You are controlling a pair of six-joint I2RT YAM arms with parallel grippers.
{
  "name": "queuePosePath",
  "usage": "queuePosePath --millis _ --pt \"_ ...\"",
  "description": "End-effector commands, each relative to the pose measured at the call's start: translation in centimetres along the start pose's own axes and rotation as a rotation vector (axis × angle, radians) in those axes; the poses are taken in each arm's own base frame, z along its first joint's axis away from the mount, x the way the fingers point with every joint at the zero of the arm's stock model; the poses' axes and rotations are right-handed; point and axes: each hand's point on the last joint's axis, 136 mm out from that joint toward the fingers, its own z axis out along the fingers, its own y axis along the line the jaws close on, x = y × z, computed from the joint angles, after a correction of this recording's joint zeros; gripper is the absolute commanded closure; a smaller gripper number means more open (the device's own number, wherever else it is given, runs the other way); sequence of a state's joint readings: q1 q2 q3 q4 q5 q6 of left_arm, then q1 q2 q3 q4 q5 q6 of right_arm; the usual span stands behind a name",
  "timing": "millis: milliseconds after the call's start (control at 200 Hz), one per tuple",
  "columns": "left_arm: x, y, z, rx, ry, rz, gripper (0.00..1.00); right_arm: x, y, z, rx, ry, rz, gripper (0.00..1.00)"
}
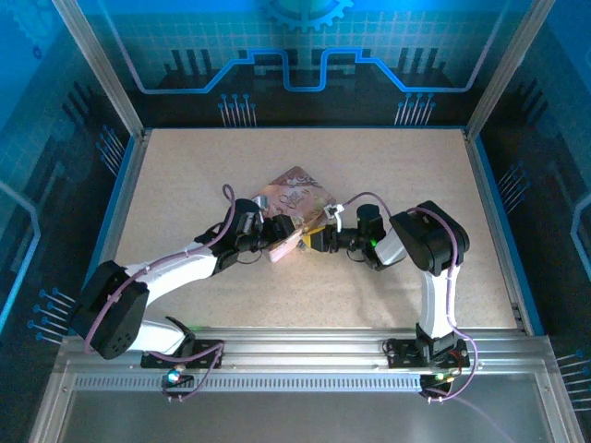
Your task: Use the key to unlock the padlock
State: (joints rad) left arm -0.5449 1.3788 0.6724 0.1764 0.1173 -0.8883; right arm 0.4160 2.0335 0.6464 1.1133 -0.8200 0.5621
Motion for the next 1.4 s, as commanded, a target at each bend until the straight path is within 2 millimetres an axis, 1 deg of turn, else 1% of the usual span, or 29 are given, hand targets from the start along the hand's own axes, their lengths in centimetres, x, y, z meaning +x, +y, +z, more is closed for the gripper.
queuePosePath --millis 0,270,435,545,780,935,1181,1396 --pt "3.5 7.0 -0.3 -0.243 0.109 -0.055 0.47 0.0 0.6 0.2 -0.028 0.012 -0.037 0.68" --pt "3.5 7.0 -0.3 -0.244 0.109 -0.056 0.47 0.2 0.0 0.2 -0.007 0.018 -0.02 0.92" --pt "3.4 7.1 -0.4 -0.248 0.106 -0.055 0.47 0.1 -0.5 -0.2 0.023 0.008 -0.007 1.0" --pt "3.5 7.2 -0.4 -0.253 0.105 -0.053 0.47 -0.1 -0.9 -0.7 0.04 -0.013 0.003 1.0" --pt "3.7 7.7 -0.6 -0.268 0.105 -0.055 0.47 -1.6 -1.1 -2.0 0.046 -0.086 0.023 1.0" --pt "3.8 7.9 -0.8 -0.273 0.103 -0.055 0.47 -2.1 -1.1 -2.3 0.055 -0.103 0.022 1.0" --pt "3.9 8.0 -0.8 -0.274 0.11 -0.057 0.47 -3.1 -0.8 -2.4 0.064 -0.164 0.066 1.0" --pt "4.3 7.3 -0.7 -0.251 0.119 -0.056 0.47 -2.6 -0.8 -1.4 0.078 -0.175 0.122 1.0"
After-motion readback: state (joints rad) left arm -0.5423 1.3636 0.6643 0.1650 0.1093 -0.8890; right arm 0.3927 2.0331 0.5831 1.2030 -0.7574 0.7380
